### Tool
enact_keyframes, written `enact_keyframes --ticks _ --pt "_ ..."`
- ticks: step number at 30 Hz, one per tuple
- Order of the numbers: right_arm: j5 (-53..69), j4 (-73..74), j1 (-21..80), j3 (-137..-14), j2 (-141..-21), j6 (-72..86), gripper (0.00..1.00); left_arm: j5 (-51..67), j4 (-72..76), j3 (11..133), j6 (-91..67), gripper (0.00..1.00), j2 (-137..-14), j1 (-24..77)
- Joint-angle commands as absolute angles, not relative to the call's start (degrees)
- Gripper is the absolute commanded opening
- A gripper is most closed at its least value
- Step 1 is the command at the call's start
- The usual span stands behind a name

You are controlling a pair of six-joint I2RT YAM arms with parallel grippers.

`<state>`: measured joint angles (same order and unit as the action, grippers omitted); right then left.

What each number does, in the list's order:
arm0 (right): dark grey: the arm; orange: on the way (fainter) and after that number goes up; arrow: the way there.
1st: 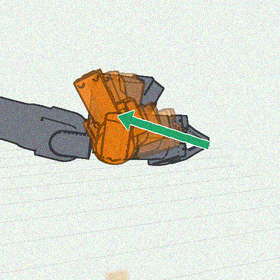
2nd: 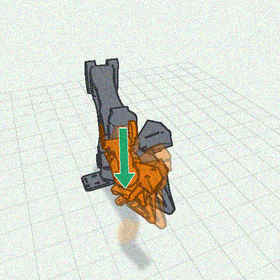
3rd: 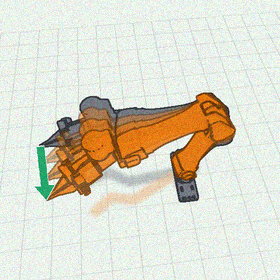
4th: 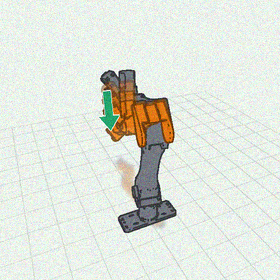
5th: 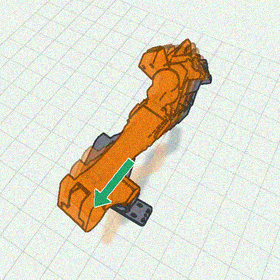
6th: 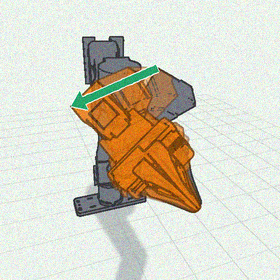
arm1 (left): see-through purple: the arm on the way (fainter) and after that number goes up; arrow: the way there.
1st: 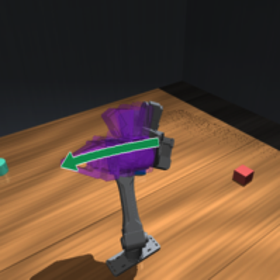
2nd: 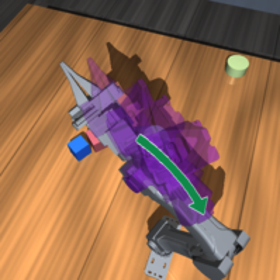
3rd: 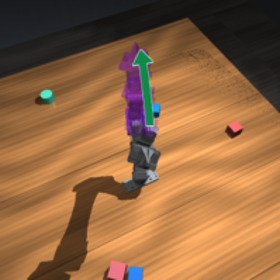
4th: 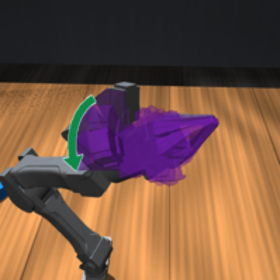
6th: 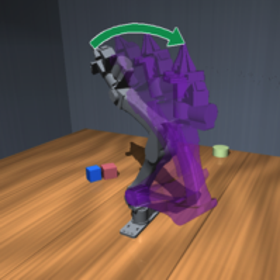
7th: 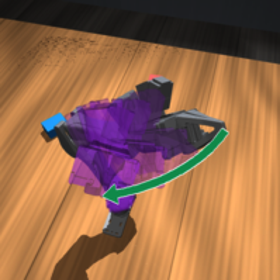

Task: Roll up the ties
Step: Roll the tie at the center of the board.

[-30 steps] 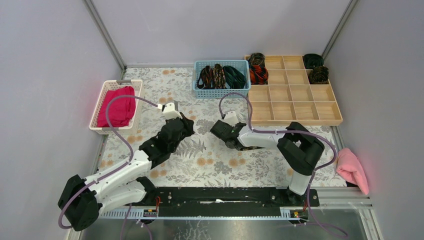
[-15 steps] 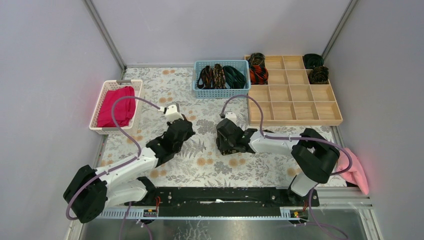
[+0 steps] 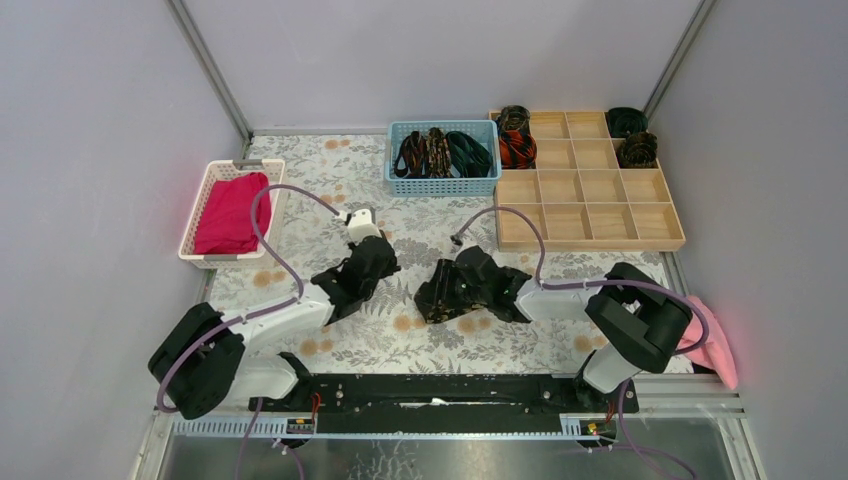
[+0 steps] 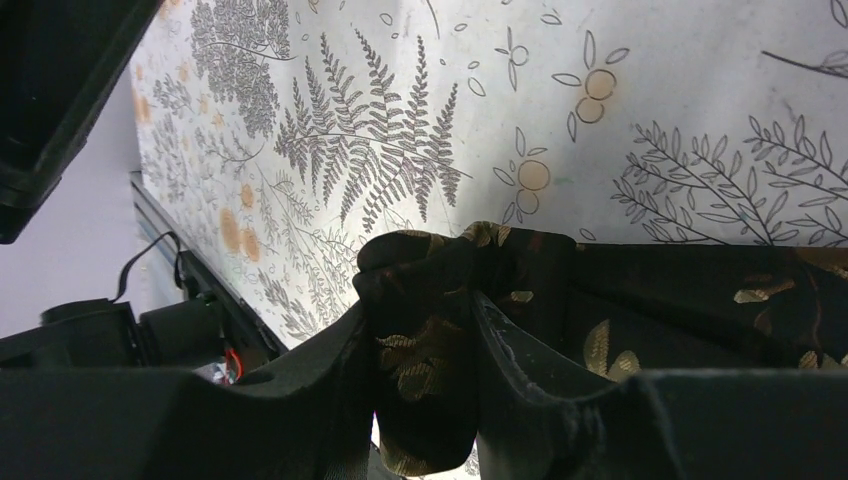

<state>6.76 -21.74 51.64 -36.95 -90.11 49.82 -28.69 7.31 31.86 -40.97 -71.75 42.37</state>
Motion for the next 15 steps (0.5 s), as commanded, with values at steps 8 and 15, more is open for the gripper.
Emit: enact_keyframes --ticks 8,15 --pt "12.0 -32.9 45.9 -25.2 -87.7 56.4 0.40 -23.4 16.6 34.1 -37.6 0.00 -76.5 43.0" --pt "8.3 -25.7 45.2 -24.1 -83.1 54.5 0.41 -20.7 20.9 35.0 -35.3 0.00 -79.8 46.6"
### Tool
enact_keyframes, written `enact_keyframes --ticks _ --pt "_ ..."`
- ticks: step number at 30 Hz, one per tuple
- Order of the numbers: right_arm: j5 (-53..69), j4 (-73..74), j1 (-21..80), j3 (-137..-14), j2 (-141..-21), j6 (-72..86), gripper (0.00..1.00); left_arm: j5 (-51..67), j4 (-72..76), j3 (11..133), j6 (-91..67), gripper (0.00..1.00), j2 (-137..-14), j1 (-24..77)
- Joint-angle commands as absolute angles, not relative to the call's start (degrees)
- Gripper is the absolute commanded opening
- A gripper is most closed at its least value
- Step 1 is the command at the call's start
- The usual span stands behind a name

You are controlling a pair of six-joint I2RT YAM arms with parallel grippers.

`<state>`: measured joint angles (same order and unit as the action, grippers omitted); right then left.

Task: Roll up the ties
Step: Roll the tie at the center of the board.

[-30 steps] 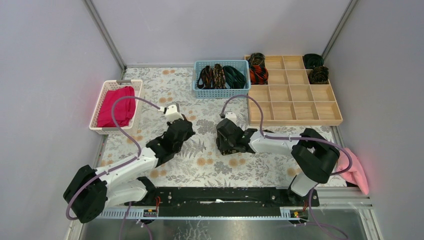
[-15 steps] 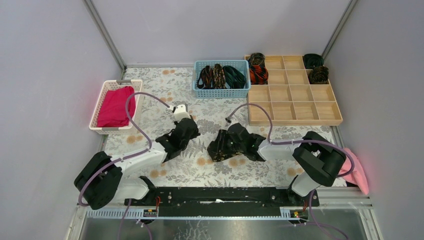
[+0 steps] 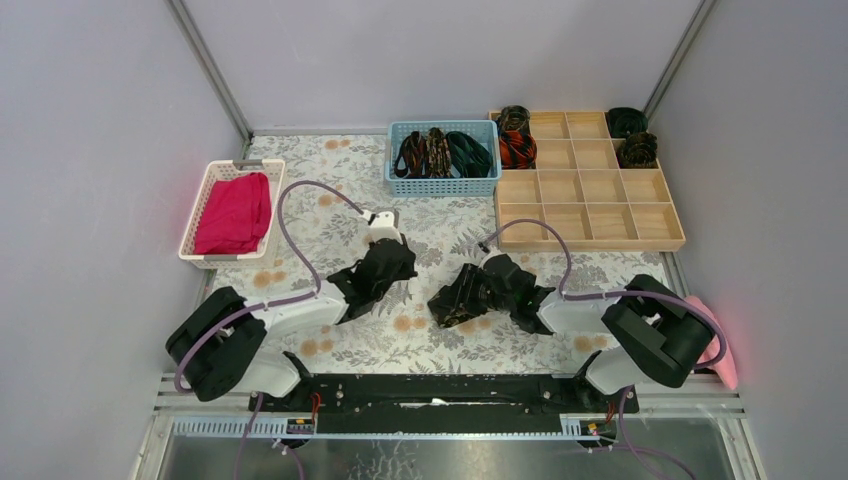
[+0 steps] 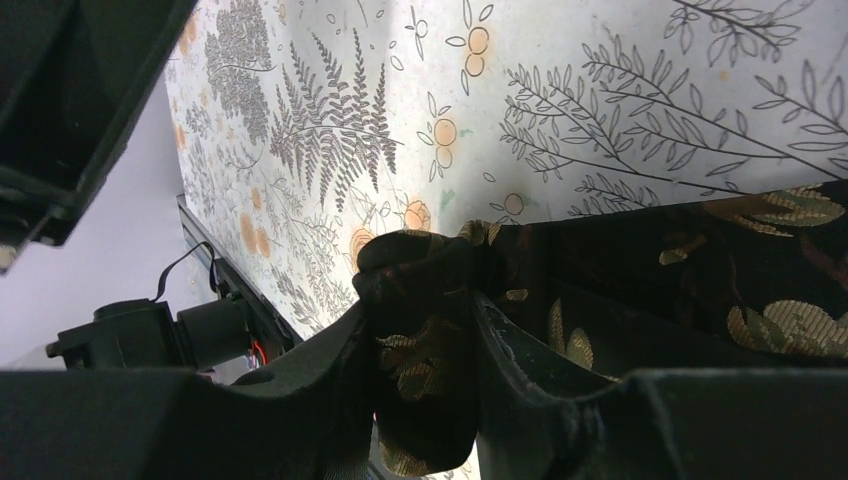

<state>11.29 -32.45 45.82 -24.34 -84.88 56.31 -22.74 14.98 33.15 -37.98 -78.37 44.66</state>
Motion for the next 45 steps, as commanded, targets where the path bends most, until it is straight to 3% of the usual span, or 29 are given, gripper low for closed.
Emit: enact_keyframes --ticks 1,6,13,26,38,45 --pt "7.7 -25.4 45.1 -24.0 -83.2 54.5 0.41 -20.5 21.6 35.0 -35.1 0.00 -80.0 47.3" --pt "8.6 -27.3 43.6 -22.5 -84.8 55.5 0.44 -19.9 22.9 34.1 -34.7 0.00 -78.2 51.6" --pt "6.8 -22.7 42.0 -23.4 -85.0 54.4 0.62 -18.5 25.4 28.9 -36.5 0.00 -74.5 55.0" --pt "0.3 -8.8 42.0 -24.5 -71.1 51.0 0.62 -16.7 26.5 32.5 -35.1 0.00 -79.9 55.6" --pt "-5.0 -1.6 42.0 -22.6 -62.5 50.7 0.75 -16.3 25.6 36.2 -33.8 0.00 -83.5 56.4" --pt "-7.0 -0.4 42.0 -20.6 -60.3 52.1 0.76 -15.0 25.4 39.5 -32.4 0.00 -88.0 56.7"
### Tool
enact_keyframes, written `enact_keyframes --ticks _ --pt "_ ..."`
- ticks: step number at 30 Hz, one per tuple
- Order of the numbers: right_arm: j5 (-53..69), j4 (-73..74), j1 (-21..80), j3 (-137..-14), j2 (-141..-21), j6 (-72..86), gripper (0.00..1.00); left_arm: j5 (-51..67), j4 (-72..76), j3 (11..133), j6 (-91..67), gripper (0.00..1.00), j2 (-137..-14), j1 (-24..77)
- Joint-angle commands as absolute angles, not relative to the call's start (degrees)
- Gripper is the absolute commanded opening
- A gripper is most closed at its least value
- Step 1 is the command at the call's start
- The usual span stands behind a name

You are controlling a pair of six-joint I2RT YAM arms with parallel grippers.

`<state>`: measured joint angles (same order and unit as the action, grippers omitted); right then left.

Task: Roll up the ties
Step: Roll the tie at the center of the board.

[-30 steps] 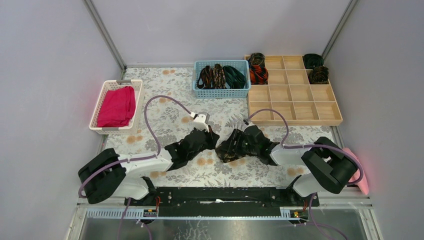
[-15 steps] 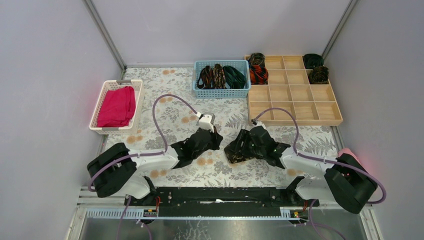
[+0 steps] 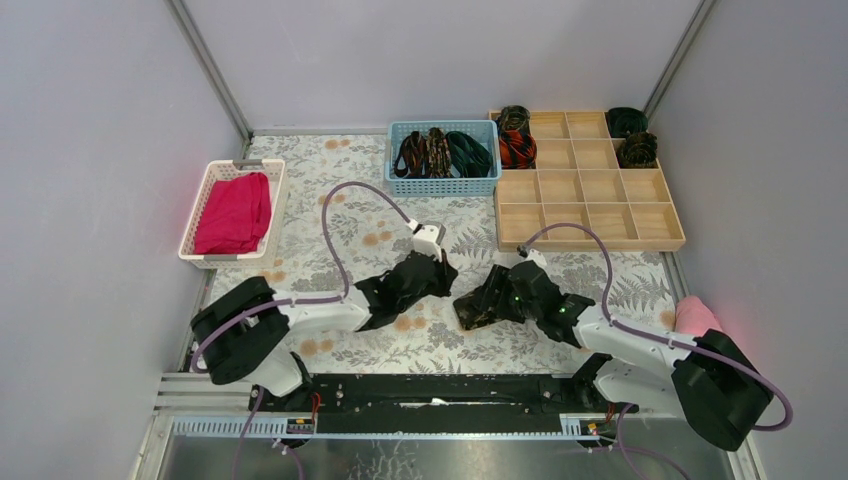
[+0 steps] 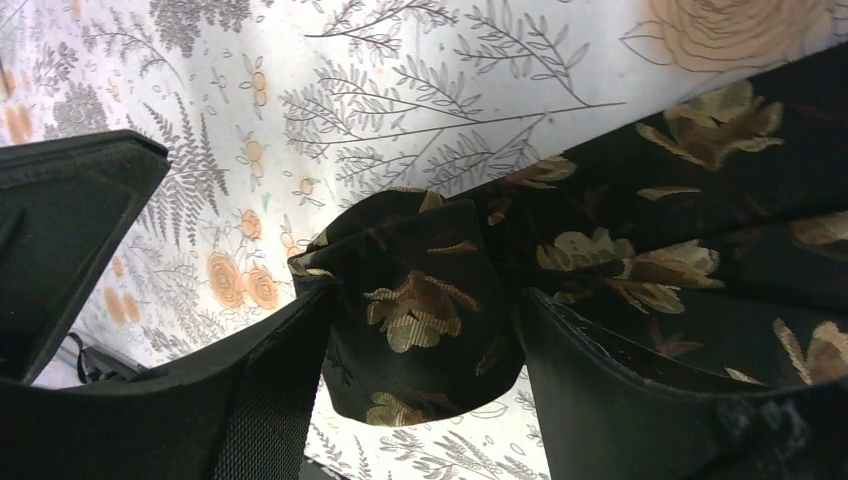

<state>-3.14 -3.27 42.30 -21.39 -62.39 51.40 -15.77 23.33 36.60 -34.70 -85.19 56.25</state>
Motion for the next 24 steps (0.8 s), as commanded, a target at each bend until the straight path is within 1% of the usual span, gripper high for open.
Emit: enact_keyframes --ticks 1,6,13,18,20,22,24 --pt "-7.9 2.0 42.1 -20.7 -59.7 52.2 0.76 -14.9 25.4 40.1 -32.2 0.00 -88.8 56.7" --pt "-9.5 5.1 42.0 -21.0 -57.6 51.5 0.76 -15.0 25.5 43.1 -30.4 0.00 -93.2 56.8" --pt "-9.7 9.6 42.1 -25.1 -58.9 47.4 0.77 -14.4 24.8 48.5 -28.5 0.00 -100.8 56.2" --pt "-8.7 11.8 42.1 -26.5 -52.6 44.5 0.82 -12.2 25.9 49.9 -28.7 0.00 -104.3 54.0" --pt "-8.7 14.1 42.1 -27.7 -49.8 43.5 0.82 -10.5 26.3 50.2 -28.6 0.00 -105.5 52.6" --pt "-9.1 17.6 42.2 -28.9 -48.0 43.2 0.80 -10.1 26.3 50.8 -28.2 0.00 -106.5 51.7" --pt "-9.7 21.2 42.3 -29.5 -46.3 43.0 0.75 -10.1 25.7 51.7 -27.6 0.00 -107.6 51.4"
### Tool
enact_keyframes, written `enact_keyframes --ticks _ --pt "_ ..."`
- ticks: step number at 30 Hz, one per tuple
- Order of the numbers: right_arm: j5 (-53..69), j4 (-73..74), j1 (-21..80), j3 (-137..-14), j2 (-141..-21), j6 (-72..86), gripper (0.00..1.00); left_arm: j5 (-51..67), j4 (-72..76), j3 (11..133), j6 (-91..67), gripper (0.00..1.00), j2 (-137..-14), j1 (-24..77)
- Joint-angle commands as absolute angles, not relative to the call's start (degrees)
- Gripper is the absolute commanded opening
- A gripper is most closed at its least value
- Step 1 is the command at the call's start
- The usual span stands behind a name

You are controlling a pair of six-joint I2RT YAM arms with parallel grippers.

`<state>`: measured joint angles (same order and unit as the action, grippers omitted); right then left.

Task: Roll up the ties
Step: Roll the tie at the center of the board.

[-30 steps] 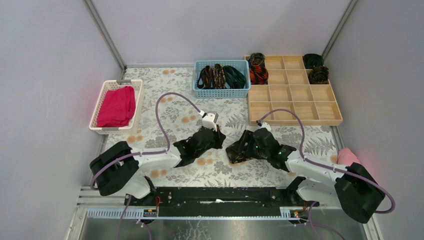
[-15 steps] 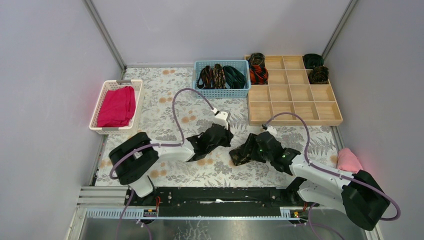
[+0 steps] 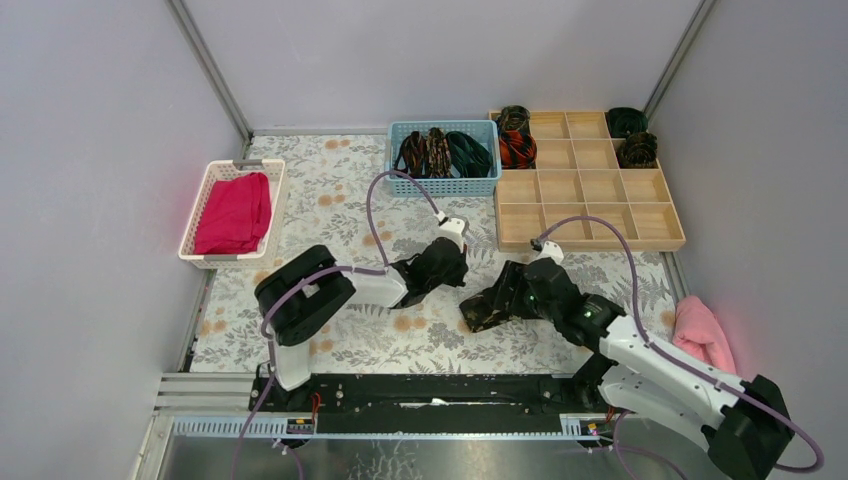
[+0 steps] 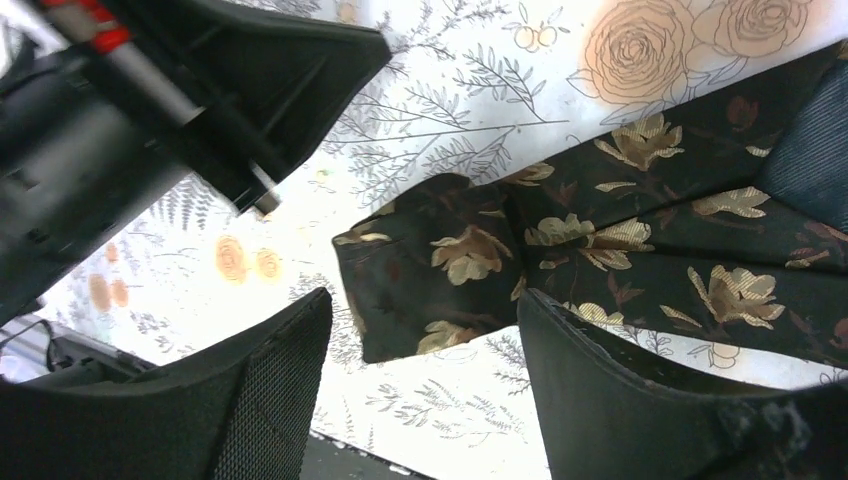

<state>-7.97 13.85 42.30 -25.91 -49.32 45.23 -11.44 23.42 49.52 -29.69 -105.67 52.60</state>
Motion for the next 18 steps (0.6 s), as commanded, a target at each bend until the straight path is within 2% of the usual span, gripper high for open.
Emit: enact_keyframes --ticks 1,8,18 --pt "-9.9 22.4 42.3 -29.4 -45.6 43.2 0.71 -10.0 25.5 52.1 -27.3 0.00 -108.2 51.3" --pt "-8.8 28.0 43.5 -27.1 -45.1 46.3 0.32 -7.5 24.8 55.6 -27.1 0.00 -112.4 50.3" --pt "-11.0 23.6 47.8 -22.1 -50.8 51.5 0.22 2.8 27.2 57.4 -29.1 0.00 -116.4 50.2"
